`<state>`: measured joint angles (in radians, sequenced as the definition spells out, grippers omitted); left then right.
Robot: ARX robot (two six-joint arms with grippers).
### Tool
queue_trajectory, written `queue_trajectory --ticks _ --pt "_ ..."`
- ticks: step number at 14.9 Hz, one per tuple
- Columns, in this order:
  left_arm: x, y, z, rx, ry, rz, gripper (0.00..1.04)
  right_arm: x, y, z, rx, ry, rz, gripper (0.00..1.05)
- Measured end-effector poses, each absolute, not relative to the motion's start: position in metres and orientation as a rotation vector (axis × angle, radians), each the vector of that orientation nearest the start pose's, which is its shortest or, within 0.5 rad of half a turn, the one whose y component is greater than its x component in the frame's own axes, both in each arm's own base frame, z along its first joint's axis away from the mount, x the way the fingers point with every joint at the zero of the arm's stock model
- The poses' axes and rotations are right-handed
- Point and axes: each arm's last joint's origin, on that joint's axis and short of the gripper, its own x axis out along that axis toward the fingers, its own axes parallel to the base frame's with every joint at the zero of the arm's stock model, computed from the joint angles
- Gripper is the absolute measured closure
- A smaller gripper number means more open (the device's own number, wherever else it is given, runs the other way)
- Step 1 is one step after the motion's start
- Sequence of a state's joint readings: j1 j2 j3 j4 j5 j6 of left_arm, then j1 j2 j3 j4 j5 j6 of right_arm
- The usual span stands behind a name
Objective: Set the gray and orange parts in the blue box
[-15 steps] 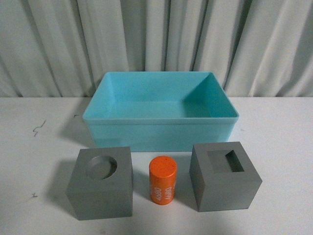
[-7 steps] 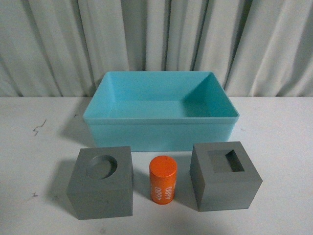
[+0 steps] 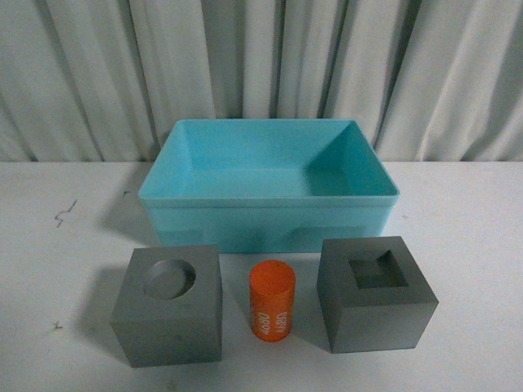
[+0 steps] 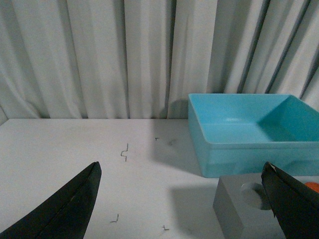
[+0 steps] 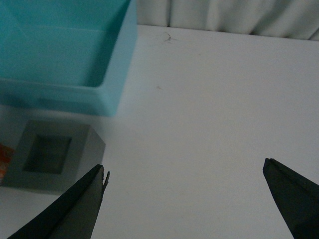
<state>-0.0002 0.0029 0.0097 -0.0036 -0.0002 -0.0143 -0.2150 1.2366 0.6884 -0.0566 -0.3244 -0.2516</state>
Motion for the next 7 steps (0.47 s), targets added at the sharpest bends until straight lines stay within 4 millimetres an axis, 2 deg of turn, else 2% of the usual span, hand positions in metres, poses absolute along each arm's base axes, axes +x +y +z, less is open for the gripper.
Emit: queue_trajectory --ticks 1,3,5,7 --pt "0.097 0.0 0.166 -0.014 -0.003 0.0 0.07 0.264 -0.024 0.217 -0.065 0.563 0.198 0.06" --pt "0.097 0.0 0.166 -0.014 -0.003 0.0 0.07 0.284 0.018 0.202 -0.017 0.597 0.213 0.06" --pt "0.097 0.0 0.166 -0.014 -0.003 0.0 0.07 0.291 0.057 0.181 0.027 0.67 0.215 0.06" --pt "0.097 0.0 0.166 -0.014 -0.003 0.0 0.07 0.291 0.078 0.165 0.022 0.724 0.196 0.06"
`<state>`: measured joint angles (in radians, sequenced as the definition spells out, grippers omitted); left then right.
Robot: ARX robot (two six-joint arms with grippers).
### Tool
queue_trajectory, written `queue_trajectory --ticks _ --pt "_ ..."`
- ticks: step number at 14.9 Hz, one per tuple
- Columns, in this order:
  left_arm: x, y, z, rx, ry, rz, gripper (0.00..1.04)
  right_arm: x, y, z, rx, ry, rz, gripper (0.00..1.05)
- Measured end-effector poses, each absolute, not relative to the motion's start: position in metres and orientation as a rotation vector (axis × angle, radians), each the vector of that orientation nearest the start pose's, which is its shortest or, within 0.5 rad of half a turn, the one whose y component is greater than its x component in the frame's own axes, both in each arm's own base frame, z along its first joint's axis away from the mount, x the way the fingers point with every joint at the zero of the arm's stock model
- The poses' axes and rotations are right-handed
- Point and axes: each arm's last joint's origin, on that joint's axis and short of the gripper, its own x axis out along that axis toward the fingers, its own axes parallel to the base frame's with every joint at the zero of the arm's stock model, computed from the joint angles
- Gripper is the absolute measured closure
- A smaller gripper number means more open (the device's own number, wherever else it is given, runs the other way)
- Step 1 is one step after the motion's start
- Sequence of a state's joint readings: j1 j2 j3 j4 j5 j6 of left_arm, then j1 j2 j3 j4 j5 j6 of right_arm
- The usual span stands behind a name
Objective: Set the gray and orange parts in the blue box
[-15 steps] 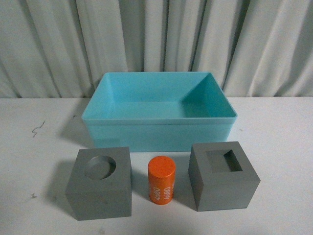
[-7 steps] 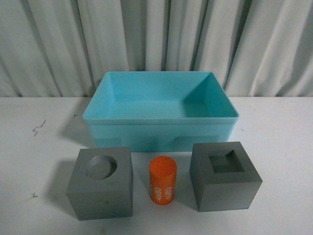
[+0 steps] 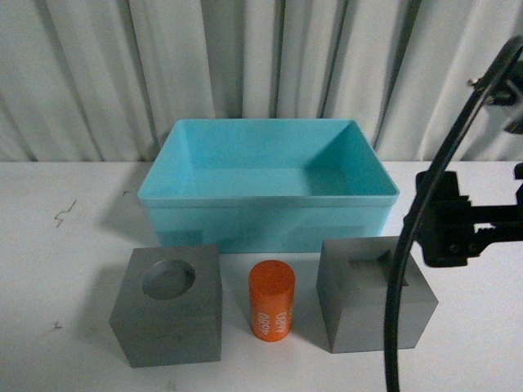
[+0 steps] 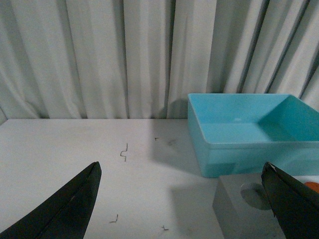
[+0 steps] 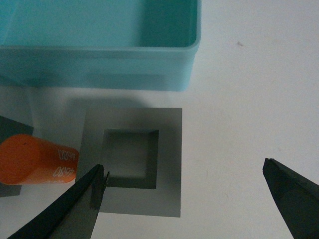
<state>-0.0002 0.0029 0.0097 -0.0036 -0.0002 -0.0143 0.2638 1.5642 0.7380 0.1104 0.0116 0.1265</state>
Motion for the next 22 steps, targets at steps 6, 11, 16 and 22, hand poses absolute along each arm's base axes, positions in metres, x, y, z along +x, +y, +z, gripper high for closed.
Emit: queue_trajectory --ticks 6,11,16,22 --pt "0.097 0.0 0.166 -0.014 -0.003 0.0 0.07 0.294 0.095 0.136 0.023 0.813 0.113 0.06" --pt "0.097 0.0 0.166 -0.014 -0.004 0.0 0.07 0.294 0.099 0.117 0.008 0.864 0.068 0.06" --pt "0.097 0.0 0.166 -0.014 -0.003 0.0 0.07 0.301 0.099 0.11 0.014 0.861 0.056 0.06" --pt "0.097 0.0 0.166 -0.014 -0.003 0.0 0.07 0.303 0.097 0.103 0.013 0.877 0.038 0.52"
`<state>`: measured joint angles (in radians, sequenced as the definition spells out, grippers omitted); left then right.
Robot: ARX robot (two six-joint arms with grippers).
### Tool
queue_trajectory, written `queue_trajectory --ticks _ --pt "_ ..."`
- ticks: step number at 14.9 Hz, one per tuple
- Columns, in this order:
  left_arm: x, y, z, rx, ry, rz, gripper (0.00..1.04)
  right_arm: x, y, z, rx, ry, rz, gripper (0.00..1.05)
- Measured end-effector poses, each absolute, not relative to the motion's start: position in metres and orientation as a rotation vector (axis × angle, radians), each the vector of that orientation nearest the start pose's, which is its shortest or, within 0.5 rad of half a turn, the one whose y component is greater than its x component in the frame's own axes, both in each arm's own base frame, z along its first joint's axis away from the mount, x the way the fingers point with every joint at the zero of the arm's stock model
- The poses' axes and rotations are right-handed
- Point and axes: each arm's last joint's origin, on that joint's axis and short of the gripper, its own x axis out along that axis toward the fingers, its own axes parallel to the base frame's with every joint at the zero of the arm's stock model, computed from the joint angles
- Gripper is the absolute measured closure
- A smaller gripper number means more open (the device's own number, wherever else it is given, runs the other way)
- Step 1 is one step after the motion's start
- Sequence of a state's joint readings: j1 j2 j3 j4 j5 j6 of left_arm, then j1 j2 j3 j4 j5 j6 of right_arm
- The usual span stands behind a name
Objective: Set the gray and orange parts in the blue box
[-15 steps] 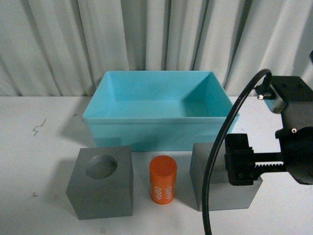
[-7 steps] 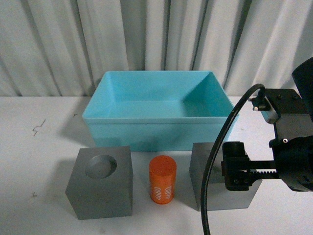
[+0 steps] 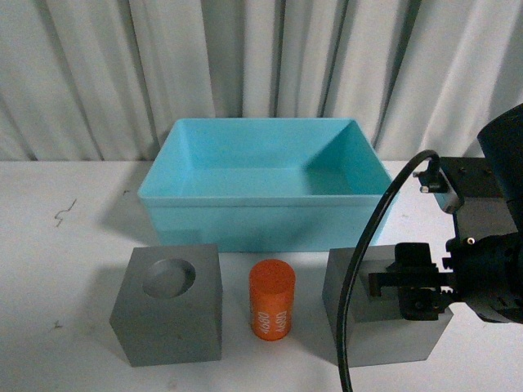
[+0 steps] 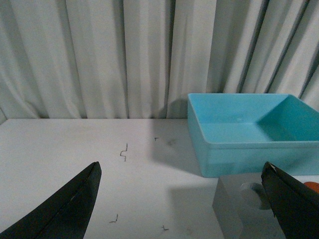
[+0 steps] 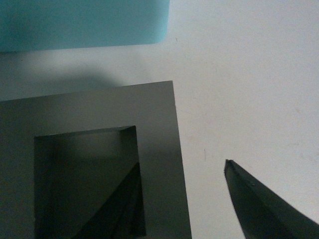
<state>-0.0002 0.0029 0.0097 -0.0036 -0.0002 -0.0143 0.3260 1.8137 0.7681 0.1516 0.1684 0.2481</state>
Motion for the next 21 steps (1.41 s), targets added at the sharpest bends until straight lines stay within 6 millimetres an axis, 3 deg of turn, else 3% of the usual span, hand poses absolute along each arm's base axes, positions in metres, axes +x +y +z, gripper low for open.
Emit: queue_trajectory --ticks 3,5,6,7,9,11,14,17,19,21 --pt "0.097 0.0 0.166 -0.014 -0.003 0.0 0.07 0.297 0.091 0.105 0.021 0.879 0.025 0.85" --pt "0.097 0.0 0.166 -0.014 -0.003 0.0 0.07 0.283 0.082 0.12 0.021 0.889 0.01 0.86" --pt "0.097 0.0 0.166 -0.014 -0.003 0.0 0.07 0.278 0.076 0.152 0.039 0.813 0.022 0.86" --pt "0.097 0.0 0.166 -0.014 -0.003 0.0 0.07 0.28 0.071 0.204 0.052 0.661 0.057 0.86" --pt "0.097 0.0 0.166 -0.014 -0.003 0.0 0.07 0.296 0.061 0.273 0.068 0.425 0.075 0.86" --pt "0.097 0.0 0.166 -0.014 -0.003 0.0 0.07 0.323 0.053 0.304 0.045 0.288 0.067 0.86" --pt "0.097 0.0 0.166 -0.014 -0.003 0.0 0.07 0.389 0.064 0.275 0.042 0.342 0.071 0.86" --pt "0.097 0.0 0.166 -0.014 -0.003 0.0 0.07 0.445 0.096 0.257 0.097 0.363 0.102 0.86" --pt "0.097 0.0 0.166 -0.014 -0.003 0.0 0.07 0.47 0.112 0.225 0.16 0.454 0.102 0.86" --pt "0.097 0.0 0.166 -0.014 -0.003 0.0 0.07 0.483 0.125 0.189 0.194 0.561 0.096 0.86"
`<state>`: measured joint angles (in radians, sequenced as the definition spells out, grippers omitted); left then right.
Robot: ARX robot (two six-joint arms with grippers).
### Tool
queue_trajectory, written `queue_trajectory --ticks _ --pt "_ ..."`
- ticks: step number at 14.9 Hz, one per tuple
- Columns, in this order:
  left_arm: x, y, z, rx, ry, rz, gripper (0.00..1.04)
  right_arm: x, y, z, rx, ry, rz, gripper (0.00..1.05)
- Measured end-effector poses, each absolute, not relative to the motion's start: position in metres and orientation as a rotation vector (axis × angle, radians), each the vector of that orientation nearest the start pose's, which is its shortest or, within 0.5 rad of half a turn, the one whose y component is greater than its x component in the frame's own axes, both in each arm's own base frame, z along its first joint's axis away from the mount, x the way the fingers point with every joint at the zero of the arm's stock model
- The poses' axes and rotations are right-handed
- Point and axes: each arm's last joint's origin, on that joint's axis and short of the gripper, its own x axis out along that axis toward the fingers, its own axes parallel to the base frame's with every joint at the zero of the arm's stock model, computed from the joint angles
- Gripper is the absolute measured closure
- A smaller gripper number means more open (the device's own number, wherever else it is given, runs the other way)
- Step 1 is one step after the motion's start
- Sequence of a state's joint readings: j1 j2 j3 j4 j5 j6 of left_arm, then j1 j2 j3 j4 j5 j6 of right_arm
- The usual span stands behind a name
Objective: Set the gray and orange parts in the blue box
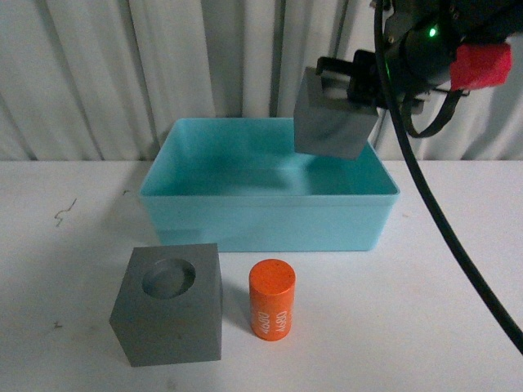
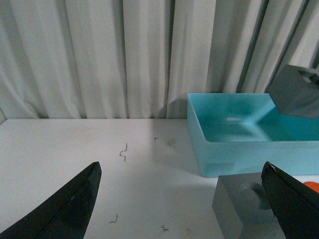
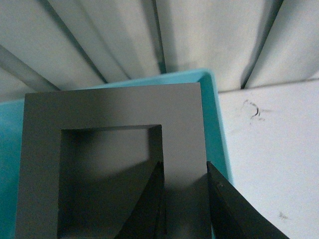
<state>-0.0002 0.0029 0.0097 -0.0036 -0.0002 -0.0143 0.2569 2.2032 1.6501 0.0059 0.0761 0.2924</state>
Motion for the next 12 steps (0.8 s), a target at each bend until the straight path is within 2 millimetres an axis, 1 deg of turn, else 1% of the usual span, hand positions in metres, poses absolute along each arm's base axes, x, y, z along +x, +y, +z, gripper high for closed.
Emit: queue_trajectory --ticks 2,6,8,12 --pt "0.097 0.0 0.166 -0.014 -0.003 0.0 0.07 0.498 0.132 0.17 0.196 0.609 0.088 0.86" --pt "0.097 0.0 0.166 -0.014 -0.004 0.0 0.07 0.517 0.141 0.165 0.198 0.634 0.083 0.86" --pt "0.097 0.0 0.166 -0.014 -0.003 0.0 0.07 0.52 0.144 0.157 0.191 0.659 0.07 0.86" --pt "0.097 0.0 0.166 -0.014 -0.003 0.0 0.07 0.519 0.147 0.14 0.17 0.711 0.061 0.86"
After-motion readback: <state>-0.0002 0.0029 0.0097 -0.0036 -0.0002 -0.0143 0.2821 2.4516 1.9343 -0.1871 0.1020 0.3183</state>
